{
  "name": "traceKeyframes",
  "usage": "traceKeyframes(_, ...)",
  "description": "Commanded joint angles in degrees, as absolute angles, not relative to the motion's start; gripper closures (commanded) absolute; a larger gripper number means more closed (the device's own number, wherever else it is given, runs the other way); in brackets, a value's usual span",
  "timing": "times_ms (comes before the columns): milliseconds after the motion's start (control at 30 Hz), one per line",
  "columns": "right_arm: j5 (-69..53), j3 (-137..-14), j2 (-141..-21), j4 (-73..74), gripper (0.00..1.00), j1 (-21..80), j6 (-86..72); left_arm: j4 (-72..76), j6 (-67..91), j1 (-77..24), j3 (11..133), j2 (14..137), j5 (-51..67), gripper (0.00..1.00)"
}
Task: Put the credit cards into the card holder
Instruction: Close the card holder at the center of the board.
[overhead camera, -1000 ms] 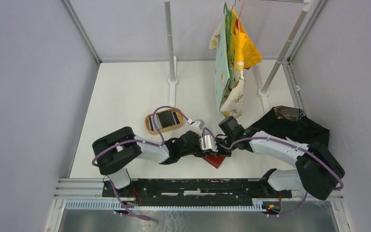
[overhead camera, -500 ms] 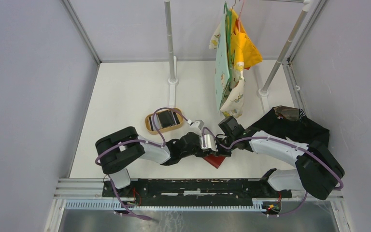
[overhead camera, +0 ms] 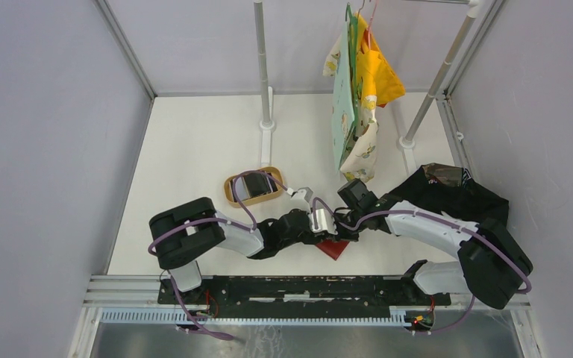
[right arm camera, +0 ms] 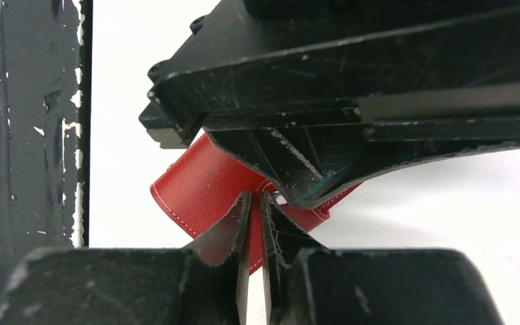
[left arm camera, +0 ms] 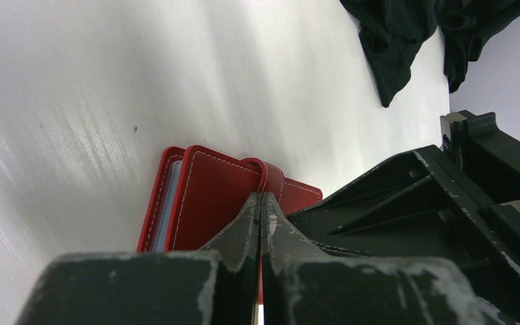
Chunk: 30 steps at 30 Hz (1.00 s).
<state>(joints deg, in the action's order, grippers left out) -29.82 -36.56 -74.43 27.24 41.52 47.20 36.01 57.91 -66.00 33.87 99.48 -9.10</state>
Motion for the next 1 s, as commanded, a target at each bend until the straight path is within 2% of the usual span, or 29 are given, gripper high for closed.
traceKeyframes(0,-30.68,-38.76,-72.06,27.67,0.84,41.05,50.00,21.53,58.15,-67.94,30.50,101.96,-8.45,0.98)
traceKeyframes(133,-32.53,-38.93,-70.47,28.52,0.80,39.98,50.94,21.23,58.18,-67.87,30.13,101.54,-9.02,0.98)
traceKeyframes(333,-30.87,-38.85,-69.82,27.02,0.80,39.13,50.46,21.18,57.92,-67.92,30.40,101.59,-8.93,0.98)
traceKeyframes(533,-29.33,-38.73,-73.13,25.53,0.89,39.36,49.57,21.16,57.83,-67.98,30.50,101.53,-8.90,0.98)
traceKeyframes(967,-27.86,-36.28,-75.45,22.49,0.98,41.87,46.38,21.77,58.22,-67.92,30.05,101.43,-8.97,0.98)
